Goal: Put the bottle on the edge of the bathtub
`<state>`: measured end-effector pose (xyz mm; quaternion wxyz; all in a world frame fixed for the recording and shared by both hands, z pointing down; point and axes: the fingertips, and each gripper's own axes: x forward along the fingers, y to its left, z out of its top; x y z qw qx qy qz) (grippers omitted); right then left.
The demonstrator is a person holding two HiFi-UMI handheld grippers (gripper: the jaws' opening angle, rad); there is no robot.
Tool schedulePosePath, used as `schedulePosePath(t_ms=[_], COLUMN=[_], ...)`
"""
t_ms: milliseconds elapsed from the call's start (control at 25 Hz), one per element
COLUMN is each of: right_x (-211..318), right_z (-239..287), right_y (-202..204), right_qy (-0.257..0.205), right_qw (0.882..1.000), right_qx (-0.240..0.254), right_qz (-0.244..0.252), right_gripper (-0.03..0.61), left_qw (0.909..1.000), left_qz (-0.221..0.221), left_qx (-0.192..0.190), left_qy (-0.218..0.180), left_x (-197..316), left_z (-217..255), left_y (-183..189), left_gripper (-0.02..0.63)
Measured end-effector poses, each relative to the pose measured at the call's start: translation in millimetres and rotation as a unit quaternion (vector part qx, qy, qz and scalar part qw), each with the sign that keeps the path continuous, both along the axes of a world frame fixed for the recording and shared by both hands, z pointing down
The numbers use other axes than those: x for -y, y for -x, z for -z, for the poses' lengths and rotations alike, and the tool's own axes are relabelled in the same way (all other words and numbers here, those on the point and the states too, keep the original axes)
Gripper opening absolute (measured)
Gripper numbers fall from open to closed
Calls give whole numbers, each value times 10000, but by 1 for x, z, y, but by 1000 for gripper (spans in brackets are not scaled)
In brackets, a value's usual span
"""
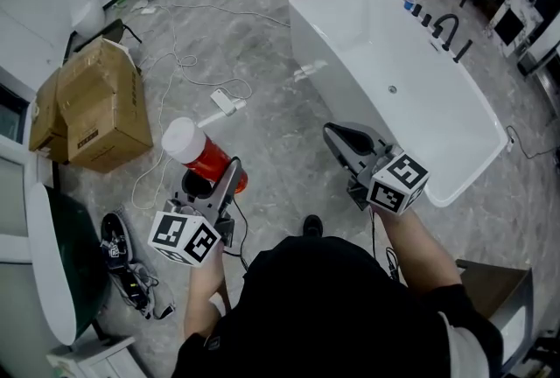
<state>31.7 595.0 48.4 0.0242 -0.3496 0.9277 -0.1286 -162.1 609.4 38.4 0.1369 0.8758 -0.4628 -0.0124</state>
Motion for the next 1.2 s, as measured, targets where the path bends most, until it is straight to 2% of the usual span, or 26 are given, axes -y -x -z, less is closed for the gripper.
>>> schedulePosePath(t_ms=[280, 640, 920, 1200], right_x=[49, 121, 220, 324], right_z=[-6, -26, -32, -25], right_y=[-36, -46, -37, -4], right_qy=[240, 437, 482, 534], right_qw=[9996, 9988, 9979, 9963], right_qx=[68, 95, 46, 33], right_qz=[-165, -195, -439, -672], right_gripper=[28, 28, 28, 28], left_qw=[9999, 9993, 9982, 9962], left_qz=[-60, -269, -516, -844], left_qx=[2, 20, -81, 38], left_qy=[90, 243, 282, 193], left_x=[49, 131, 236, 348], left_z=[-6, -25, -33, -26], left_y=[-33, -51, -40, -13], left_gripper=[298, 298, 298, 298])
